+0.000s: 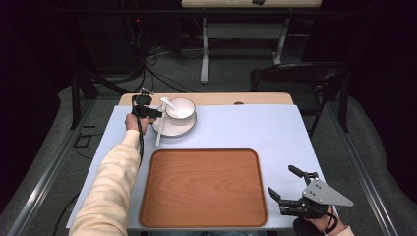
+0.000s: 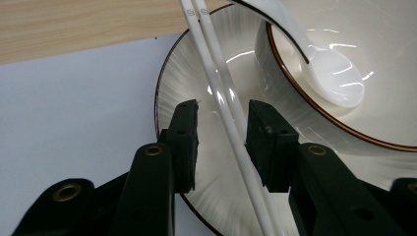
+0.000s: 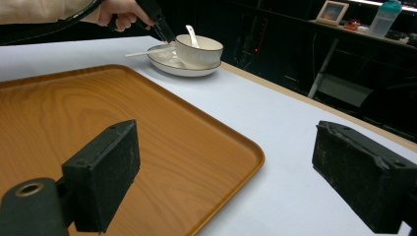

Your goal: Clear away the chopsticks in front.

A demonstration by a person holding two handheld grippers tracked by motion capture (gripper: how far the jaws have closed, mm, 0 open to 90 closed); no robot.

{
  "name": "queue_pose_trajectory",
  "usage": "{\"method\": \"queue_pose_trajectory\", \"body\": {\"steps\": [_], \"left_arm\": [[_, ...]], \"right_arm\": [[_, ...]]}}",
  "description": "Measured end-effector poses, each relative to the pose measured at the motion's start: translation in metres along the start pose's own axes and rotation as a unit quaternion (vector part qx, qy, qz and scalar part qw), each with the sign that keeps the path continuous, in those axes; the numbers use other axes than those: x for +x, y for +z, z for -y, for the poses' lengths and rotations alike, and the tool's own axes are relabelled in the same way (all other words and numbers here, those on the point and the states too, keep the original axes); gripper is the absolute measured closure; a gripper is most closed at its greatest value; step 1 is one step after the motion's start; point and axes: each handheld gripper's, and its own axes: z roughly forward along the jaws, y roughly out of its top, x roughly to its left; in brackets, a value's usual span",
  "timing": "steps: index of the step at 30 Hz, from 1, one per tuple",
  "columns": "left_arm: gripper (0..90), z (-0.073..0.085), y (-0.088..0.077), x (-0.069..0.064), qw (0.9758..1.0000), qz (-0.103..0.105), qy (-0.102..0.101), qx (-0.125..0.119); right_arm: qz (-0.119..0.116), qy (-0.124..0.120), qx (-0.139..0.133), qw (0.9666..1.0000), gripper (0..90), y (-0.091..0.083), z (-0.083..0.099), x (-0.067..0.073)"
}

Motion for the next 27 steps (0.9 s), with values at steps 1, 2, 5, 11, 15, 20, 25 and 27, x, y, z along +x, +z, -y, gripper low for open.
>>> {"method": "queue_pose_trajectory", "body": {"steps": [1, 2, 5, 11, 15, 20, 25, 27], "left_arm": [[65.7, -0.001, 0.001, 0.001, 1.0000, 0.005, -0.005, -0.002], [66.0, -0.001, 0.002, 0.000, 1.0000, 0.003, -0.008, -0.002], [67.5, -0.001, 0.003, -0.002, 1.0000, 0.003, -0.009, 0.002], [70.9, -0.003, 0.007, 0.000, 0.9995, 0.004, -0.030, 0.003], [71.0, -0.002, 0.012, 0.000, 0.9996, -0.001, -0.028, 0.007], [73.0, -0.001, 0.015, -0.001, 0.9995, -0.009, -0.027, 0.012], [76.5, 0.001, 0.020, 0.002, 0.9991, -0.015, -0.036, 0.015], [77.5, 0.002, 0.021, 0.003, 0.9989, -0.019, -0.042, 0.011]], "right_arm": [[0.000, 0.000, 0.000, 1.0000, 10.2, 0.000, 0.000, 0.000], [0.000, -0.001, 0.000, 1.0000, 10.2, 0.000, 0.000, 0.000], [0.000, -0.001, 0.000, 1.0000, 10.1, 0.000, 0.000, 0.000], [0.000, -0.002, -0.001, 1.0000, 10.1, 0.000, 0.000, 0.000], [0.000, -0.001, 0.000, 1.0000, 10.0, 0.000, 0.000, 0.000], [0.000, -0.001, 0.000, 1.0000, 10.0, 0.000, 0.000, 0.000], [0.000, -0.001, 0.001, 1.0000, 9.8, 0.000, 0.000, 0.000], [-0.001, -0.001, 0.000, 1.0000, 9.8, 0.000, 0.000, 0.000]]}}
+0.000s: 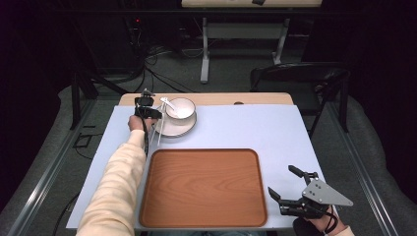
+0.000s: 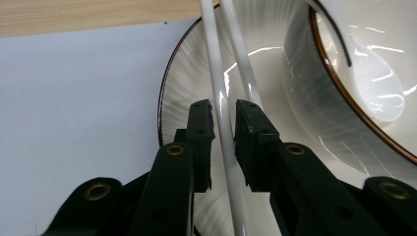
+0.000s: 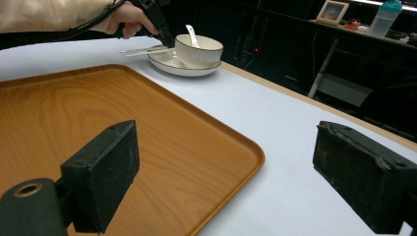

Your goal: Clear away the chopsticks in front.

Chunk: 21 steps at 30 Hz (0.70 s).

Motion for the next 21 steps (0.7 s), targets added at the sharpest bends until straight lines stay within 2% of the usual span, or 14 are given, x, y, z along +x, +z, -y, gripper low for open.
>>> {"method": "queue_pose_trajectory", "body": {"steps": [7, 13, 16, 17, 21], "left_arm": [[83.2, 0.001, 0.002, 0.004, 0.9999, -0.011, -0.011, 0.002], [83.7, 0.003, -0.006, 0.012, 0.9996, -0.005, -0.026, -0.005], [83.7, 0.003, -0.015, 0.015, 0.9990, 0.008, -0.041, -0.018], [83.7, 0.004, -0.020, 0.017, 0.9981, 0.022, -0.052, -0.024], [83.7, 0.003, -0.036, 0.019, 0.9975, 0.030, -0.055, -0.034]], "right_arm": [[0.001, 0.000, -0.001, 1.0000, 9.8, 0.000, 0.000, 0.000], [0.000, 0.001, -0.001, 1.0000, 9.8, 0.000, 0.000, 0.000], [0.001, 0.002, -0.001, 1.0000, 9.8, 0.000, 0.000, 0.000], [0.002, 0.003, 0.000, 1.0000, 9.8, 0.000, 0.000, 0.000], [0.002, 0.005, 0.000, 1.0000, 9.8, 0.000, 0.000, 0.000]]}}
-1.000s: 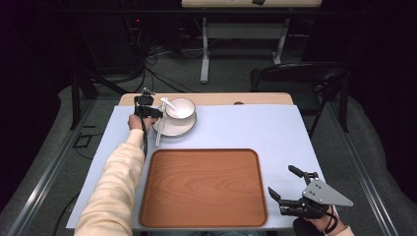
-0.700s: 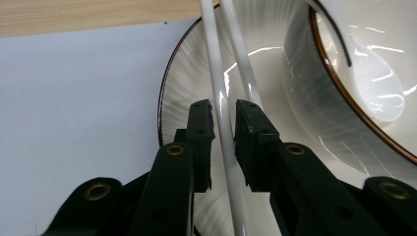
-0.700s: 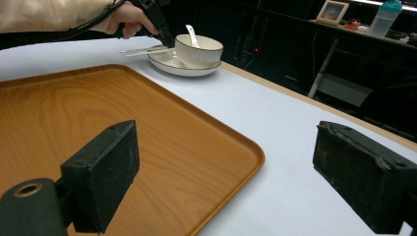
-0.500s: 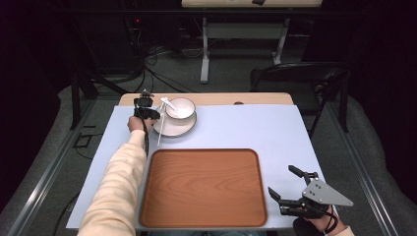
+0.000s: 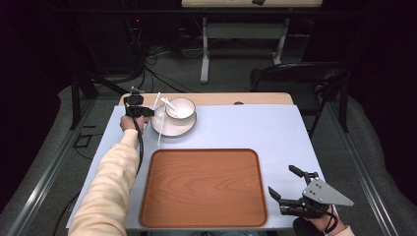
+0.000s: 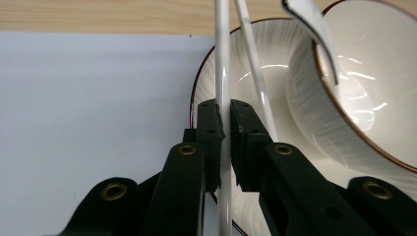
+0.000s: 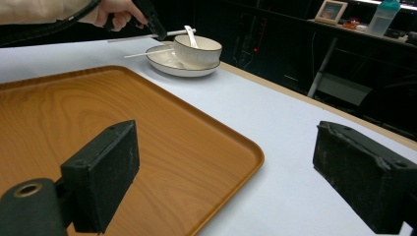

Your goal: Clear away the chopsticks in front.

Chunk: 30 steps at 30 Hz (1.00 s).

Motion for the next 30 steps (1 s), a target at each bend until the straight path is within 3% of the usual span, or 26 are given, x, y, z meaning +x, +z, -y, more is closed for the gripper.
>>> {"method": "queue_pose_trajectory", "body": {"steps": [7, 9, 19, 21, 23, 30], "left_arm": [[83.7, -0.001, -0.025, -0.007, 0.9999, 0.007, 0.004, -0.012], [83.7, 0.002, -0.037, -0.012, 0.9996, 0.022, 0.008, -0.016], [83.7, 0.026, -0.073, -0.030, 0.9980, 0.043, 0.035, -0.031], [83.7, 0.031, -0.079, -0.033, 0.9975, 0.050, 0.037, -0.034], [83.7, 0.037, -0.088, -0.040, 0.9964, 0.052, 0.055, -0.039], [83.7, 0.053, -0.108, -0.052, 0.9933, 0.071, 0.072, -0.055]], "right_arm": [[-0.001, -0.002, -0.003, 1.0000, 9.8, 0.000, 0.000, 0.000], [0.000, -0.002, -0.001, 1.0000, 9.8, 0.000, 0.000, 0.000], [0.000, -0.001, -0.003, 1.0000, 9.8, -0.001, 0.000, -0.001], [0.001, 0.002, -0.004, 1.0000, 9.4, -0.001, 0.000, -0.001], [0.000, 0.000, -0.002, 1.0000, 9.5, 0.000, 0.000, 0.000], [0.001, -0.003, -0.004, 1.0000, 9.5, -0.001, 0.000, 0.000]]}}
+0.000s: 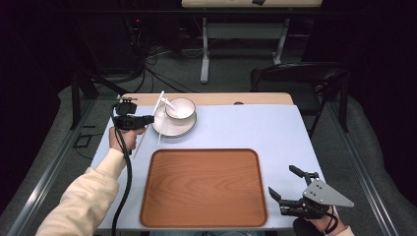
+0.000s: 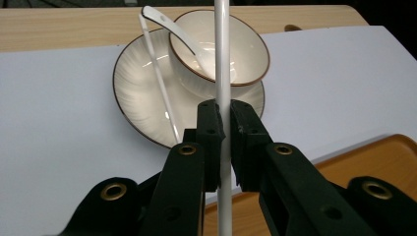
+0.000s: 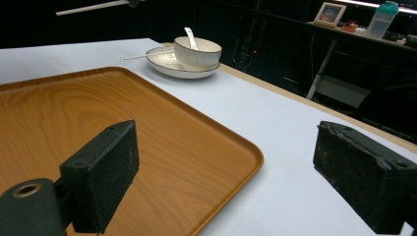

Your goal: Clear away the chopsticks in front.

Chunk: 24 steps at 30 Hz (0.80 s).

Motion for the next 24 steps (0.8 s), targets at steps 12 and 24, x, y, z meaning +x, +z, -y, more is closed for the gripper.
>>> {"method": "queue_pose_trajectory", "body": {"steps": [12, 24], "left_arm": [[83.7, 0.034, -0.012, -0.018, 0.9997, 0.020, -0.001, -0.011], [83.7, 0.082, -0.014, -0.030, 0.9995, 0.020, -0.024, -0.011]], "right_arm": [[-0.001, -0.002, 0.001, 1.0000, 9.5, 0.000, 0.000, 0.001], [-0.002, -0.001, 0.001, 1.0000, 9.4, 0.000, 0.000, 0.000]]}}
